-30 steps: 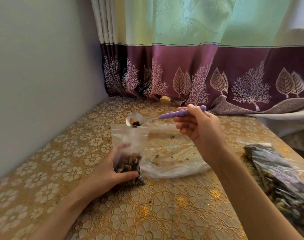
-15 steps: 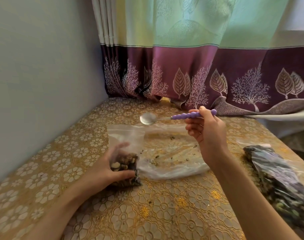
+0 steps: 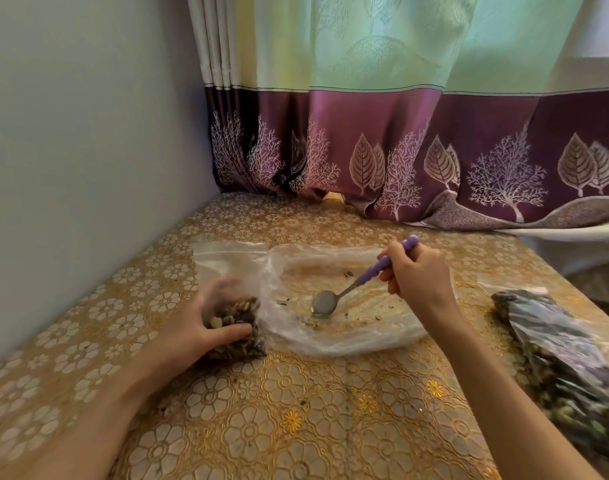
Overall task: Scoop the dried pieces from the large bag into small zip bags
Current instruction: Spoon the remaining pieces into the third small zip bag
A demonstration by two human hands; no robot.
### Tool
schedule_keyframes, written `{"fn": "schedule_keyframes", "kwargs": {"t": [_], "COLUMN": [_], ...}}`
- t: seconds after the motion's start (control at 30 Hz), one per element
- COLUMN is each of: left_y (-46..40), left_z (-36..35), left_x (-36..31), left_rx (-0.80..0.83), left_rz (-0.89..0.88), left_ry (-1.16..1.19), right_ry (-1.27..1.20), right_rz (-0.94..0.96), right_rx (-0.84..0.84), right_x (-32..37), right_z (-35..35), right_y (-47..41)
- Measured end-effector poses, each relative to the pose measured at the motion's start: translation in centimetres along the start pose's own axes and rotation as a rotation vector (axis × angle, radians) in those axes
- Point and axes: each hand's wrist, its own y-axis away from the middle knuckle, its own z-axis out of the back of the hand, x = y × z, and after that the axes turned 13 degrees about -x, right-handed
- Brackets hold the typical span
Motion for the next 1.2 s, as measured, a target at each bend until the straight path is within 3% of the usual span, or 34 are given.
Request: {"fn": "schedule_keyframes", "kwargs": {"t": [0.4,0.53,0.8,0.9,1.07,1.2], "left_y": [-0.2,-0.1,-0.1,-0.1,-0.1,-0.1], "left_z": [-0.2,-0.2,-0.2,-0.2,-0.2,-0.3], "left_x": [0.3,0.3,0.2,0.3,0.4,0.4], "left_rx": [-0.004,0.004,0.001,-0.009,0.007,0.021], "left_rz": [-0.006,-0.004,-0.016,-0.010,-0.015,-0.018], "left_ry": [0.015,0.019,-0.006,-0.013,0.017,0.029], "right_ry": [-0.157,-0.226,-0.085,-0.060,-0.144,-0.290], "right_rz": [-0.318,-0.401,-0.068,-0.049,-0.172,-0.395], "right_rx": [0.243,0.182,-0.001,0.020,0.102,0.090], "right_x": [-0.4,-0.6,0.3,0.4,0.1,-0.3], "right_z": [-1.7,-2.4,-1.5,-1.8,-3.1,-3.5], "right_y": [1.5,2.1,1.7,2.0,3.1,3.3]}}
